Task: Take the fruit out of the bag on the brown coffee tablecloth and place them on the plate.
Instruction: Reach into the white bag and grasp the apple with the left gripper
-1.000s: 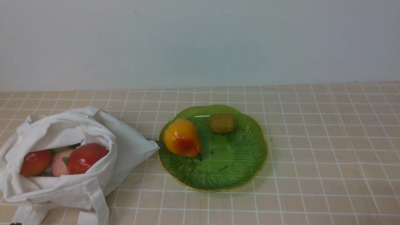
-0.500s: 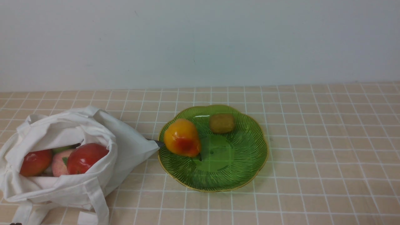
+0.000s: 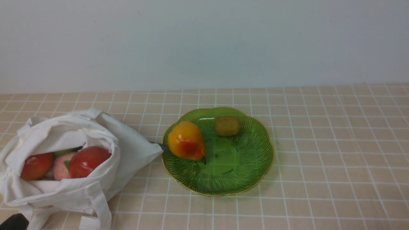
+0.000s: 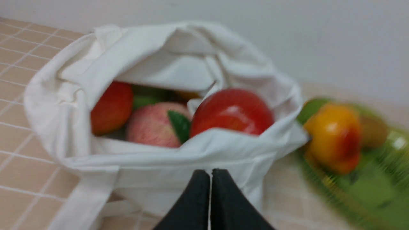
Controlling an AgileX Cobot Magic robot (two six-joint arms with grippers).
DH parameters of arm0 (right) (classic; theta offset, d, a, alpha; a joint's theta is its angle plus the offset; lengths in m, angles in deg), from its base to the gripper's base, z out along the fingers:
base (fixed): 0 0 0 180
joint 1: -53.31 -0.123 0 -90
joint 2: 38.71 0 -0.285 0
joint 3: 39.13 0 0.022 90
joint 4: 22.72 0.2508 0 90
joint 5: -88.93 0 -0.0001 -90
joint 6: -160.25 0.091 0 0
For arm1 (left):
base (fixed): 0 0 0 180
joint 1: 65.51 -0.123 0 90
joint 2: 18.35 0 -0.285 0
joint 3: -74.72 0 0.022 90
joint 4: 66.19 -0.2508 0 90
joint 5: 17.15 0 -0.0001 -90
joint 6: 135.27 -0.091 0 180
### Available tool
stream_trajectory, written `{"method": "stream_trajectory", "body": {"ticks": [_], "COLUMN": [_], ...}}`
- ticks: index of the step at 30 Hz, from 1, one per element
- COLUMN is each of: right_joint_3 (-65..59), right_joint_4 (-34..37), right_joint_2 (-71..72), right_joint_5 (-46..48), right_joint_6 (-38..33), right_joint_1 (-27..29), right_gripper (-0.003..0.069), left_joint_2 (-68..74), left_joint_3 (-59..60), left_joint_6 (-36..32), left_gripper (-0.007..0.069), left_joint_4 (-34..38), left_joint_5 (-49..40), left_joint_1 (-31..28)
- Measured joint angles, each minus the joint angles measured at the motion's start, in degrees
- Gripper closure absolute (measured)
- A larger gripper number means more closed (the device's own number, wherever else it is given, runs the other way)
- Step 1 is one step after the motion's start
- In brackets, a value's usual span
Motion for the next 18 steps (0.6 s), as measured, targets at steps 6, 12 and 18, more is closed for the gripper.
{"method": "stream_trajectory", "body": {"ticks": [6,12,18], "right_joint_3": [0.00,0.00,0.00], "right_joint_4": [0.00,0.00,0.00], "right_joint_2": [0.00,0.00,0.00], "right_joint_5": [0.00,0.00,0.00], "right_joint_6": [0.00,0.00,0.00], "right_joint_1": [0.00,-0.05,-0.11], "right_gripper": [0.0673,0.0673,0.0673], "left_joint_2": [0.00,0.00,8.51], "left_joint_3": [0.00,-3.88,-25.11], "left_joint_6": [2.93,4.59,0.62], "left_gripper": [0.0632,0.0632,0.0632], "left_joint_4": [10.56,12.01,0.77], "left_joint_5": [8.01,27.08,9.20], "left_joint_1": [0.00,0.41,0.57]}}
